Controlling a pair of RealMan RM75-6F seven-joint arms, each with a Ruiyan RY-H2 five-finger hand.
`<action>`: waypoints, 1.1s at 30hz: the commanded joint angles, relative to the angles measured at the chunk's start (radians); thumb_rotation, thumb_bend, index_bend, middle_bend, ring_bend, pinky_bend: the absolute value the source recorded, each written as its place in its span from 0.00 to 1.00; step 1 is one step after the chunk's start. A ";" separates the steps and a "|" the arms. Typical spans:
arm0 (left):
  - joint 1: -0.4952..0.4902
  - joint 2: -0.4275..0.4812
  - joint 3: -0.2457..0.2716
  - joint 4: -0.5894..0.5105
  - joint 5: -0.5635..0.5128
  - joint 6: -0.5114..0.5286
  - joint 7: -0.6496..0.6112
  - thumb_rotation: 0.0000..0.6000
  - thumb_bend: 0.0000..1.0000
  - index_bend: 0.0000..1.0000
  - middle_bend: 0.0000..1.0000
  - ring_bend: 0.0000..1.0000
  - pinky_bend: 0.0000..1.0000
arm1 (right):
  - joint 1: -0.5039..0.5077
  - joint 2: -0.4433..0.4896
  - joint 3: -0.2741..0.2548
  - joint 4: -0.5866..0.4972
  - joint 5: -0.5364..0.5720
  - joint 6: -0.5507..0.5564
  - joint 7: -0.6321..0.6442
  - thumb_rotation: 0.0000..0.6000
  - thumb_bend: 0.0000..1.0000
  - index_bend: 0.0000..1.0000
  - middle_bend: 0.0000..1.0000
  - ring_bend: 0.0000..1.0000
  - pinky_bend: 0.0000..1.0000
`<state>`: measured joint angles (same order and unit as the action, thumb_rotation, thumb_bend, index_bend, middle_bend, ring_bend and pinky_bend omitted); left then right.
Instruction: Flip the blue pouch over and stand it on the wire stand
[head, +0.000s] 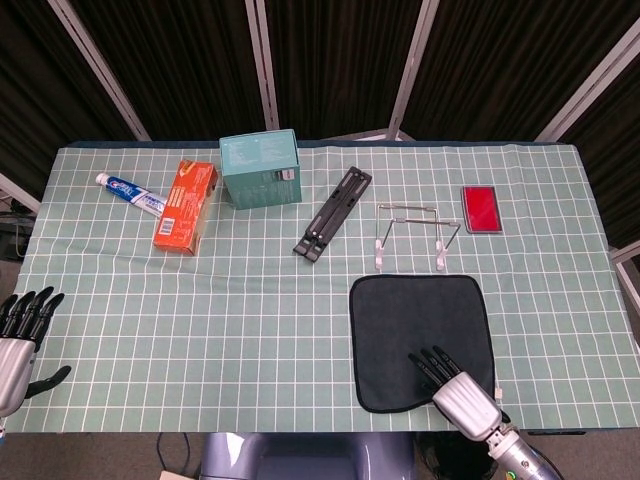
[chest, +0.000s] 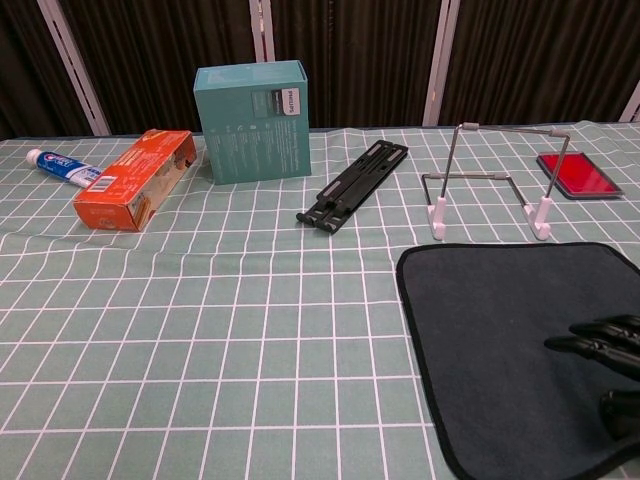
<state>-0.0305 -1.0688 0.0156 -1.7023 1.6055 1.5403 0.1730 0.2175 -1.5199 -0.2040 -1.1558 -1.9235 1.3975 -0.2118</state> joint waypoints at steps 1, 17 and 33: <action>0.000 0.000 0.000 0.000 -0.001 0.000 0.000 1.00 0.00 0.00 0.00 0.00 0.00 | 0.004 -0.002 0.004 -0.004 0.012 -0.006 0.020 1.00 0.38 0.50 0.05 0.00 0.10; -0.003 0.003 -0.006 0.004 -0.016 -0.006 -0.012 1.00 0.00 0.00 0.00 0.00 0.00 | 0.081 0.022 0.094 -0.133 0.163 -0.156 0.084 1.00 0.47 0.61 0.10 0.00 0.14; -0.012 -0.002 -0.014 0.010 -0.045 -0.027 -0.006 1.00 0.00 0.00 0.00 0.00 0.00 | 0.206 0.035 0.291 -0.239 0.462 -0.371 -0.075 1.00 0.47 0.61 0.11 0.00 0.15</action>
<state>-0.0418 -1.0706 0.0021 -1.6931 1.5625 1.5146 0.1664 0.4016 -1.4771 0.0573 -1.3936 -1.5000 1.0553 -0.2537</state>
